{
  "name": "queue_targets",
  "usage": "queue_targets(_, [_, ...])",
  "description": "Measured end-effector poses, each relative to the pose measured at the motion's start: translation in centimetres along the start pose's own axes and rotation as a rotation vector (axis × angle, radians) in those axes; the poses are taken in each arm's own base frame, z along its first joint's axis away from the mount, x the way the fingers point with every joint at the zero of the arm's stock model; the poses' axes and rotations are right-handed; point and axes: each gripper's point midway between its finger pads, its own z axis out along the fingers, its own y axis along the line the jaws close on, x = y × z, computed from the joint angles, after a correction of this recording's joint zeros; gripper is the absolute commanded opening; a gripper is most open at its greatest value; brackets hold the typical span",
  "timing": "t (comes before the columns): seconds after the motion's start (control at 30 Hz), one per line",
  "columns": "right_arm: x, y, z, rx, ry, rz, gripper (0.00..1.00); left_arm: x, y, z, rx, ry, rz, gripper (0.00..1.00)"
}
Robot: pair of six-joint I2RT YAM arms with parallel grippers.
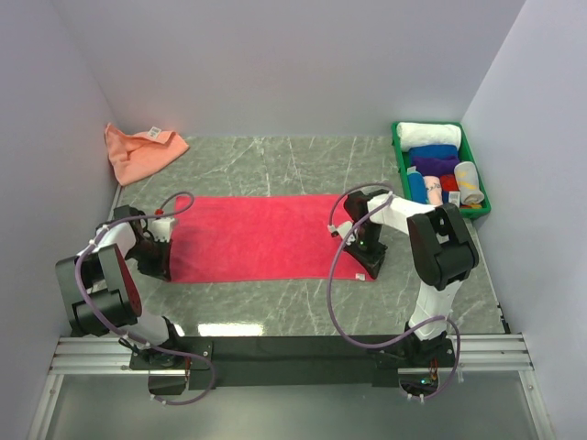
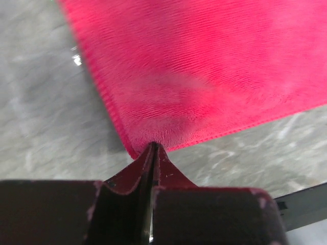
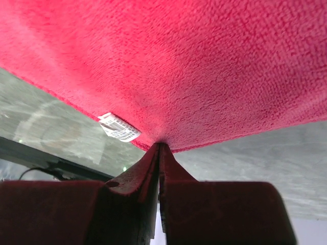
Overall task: Roll the towels
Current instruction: Flatten the towel
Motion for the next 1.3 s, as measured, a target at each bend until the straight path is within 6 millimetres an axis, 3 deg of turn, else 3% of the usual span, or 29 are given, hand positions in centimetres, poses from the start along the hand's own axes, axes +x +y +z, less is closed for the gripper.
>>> queue_targets(0.23, [2.3,0.2,0.4,-0.011,0.066,0.009,0.09,1.5,2.3,-0.9,-0.075,0.048,-0.008,0.06])
queue_targets(0.47, [2.3,0.7,0.3,-0.023,0.075,-0.018,0.31,2.6,1.8,-1.0,-0.043,0.096,0.005,0.07])
queue_targets(0.67, [2.3,1.2,0.0,-0.039,0.079,-0.028,0.43,1.9,1.3,-2.1,-0.002,0.089,0.017,0.27])
queue_targets(0.77, [1.1,0.6,-0.8,-0.021,0.041,-0.022,0.52,-0.8,1.1,-4.2,0.028,0.025,0.040,0.32])
queue_targets(0.83, [-0.7,-0.2,-2.3,-0.010,-0.024,-0.007,0.58,-3.6,1.1,-6.2,0.038,-0.049,0.063,0.33])
queue_targets(0.97, [-5.0,-2.0,-7.2,0.018,-0.208,0.018,0.58,-8.3,1.5,-9.4,0.043,-0.171,0.101,0.34])
queue_targets(1.07, [-7.2,-3.7,-10.6,0.056,-0.320,0.039,0.56,-11.5,2.1,-10.8,0.048,-0.240,0.113,0.34])
queue_targets(1.2, [-10.1,-7.9,-14.3,0.119,-0.433,0.108,0.50,-14.7,3.0,-11.2,0.068,-0.297,0.084,0.34])
queue_targets(1.3, [-12.4,-12.3,-15.2,0.160,-0.480,0.175,0.47,-17.0,3.9,-11.0,0.078,-0.334,0.057,0.34])
